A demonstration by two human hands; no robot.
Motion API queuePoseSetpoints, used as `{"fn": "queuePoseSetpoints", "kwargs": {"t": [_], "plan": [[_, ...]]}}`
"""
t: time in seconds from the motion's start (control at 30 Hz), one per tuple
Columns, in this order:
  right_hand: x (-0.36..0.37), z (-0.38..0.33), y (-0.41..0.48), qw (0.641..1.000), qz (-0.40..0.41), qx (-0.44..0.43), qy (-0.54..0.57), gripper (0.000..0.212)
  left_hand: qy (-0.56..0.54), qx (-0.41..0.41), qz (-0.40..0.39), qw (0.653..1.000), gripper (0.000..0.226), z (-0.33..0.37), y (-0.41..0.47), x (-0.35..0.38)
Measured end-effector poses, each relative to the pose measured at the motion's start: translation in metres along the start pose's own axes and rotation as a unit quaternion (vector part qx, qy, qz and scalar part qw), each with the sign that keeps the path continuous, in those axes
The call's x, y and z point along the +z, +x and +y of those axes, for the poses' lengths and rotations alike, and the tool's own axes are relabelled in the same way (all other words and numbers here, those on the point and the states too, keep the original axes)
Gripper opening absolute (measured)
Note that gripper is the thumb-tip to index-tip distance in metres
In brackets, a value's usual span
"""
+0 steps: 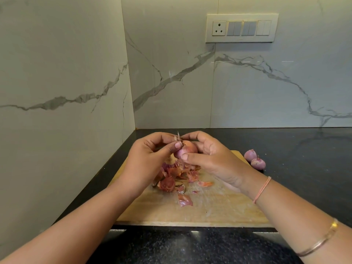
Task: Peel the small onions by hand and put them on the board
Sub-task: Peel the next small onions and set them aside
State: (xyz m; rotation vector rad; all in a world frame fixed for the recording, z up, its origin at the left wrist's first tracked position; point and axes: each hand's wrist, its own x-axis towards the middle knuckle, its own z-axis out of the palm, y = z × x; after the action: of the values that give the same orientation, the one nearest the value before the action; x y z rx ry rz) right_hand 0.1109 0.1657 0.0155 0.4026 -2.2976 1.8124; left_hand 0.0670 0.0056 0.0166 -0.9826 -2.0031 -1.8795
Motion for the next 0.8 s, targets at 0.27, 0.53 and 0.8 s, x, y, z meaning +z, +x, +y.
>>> {"fn": "queuePoseSetpoints", "kwargs": {"t": [0.27, 0.53, 0.8], "plan": [[0.0006, -0.0021, -0.001, 1.0, 0.0, -0.003, -0.016, 0.047, -0.028, -0.03, 0.001, 0.999, 0.021, -0.0031, 0.0018, -0.0019], [-0.0025, -0.0023, -0.0011, 0.999, 0.004, 0.009, 0.043, 0.036, 0.049, -0.036, 0.072, 0.996, 0.042, -0.003, 0.0032, -0.003], [-0.0038, -0.0005, -0.0005, 0.999, 0.012, 0.0, 0.04, 0.037, 0.076, 0.026, 0.01, 0.997, 0.016, -0.0026, -0.0002, -0.0021]]}}
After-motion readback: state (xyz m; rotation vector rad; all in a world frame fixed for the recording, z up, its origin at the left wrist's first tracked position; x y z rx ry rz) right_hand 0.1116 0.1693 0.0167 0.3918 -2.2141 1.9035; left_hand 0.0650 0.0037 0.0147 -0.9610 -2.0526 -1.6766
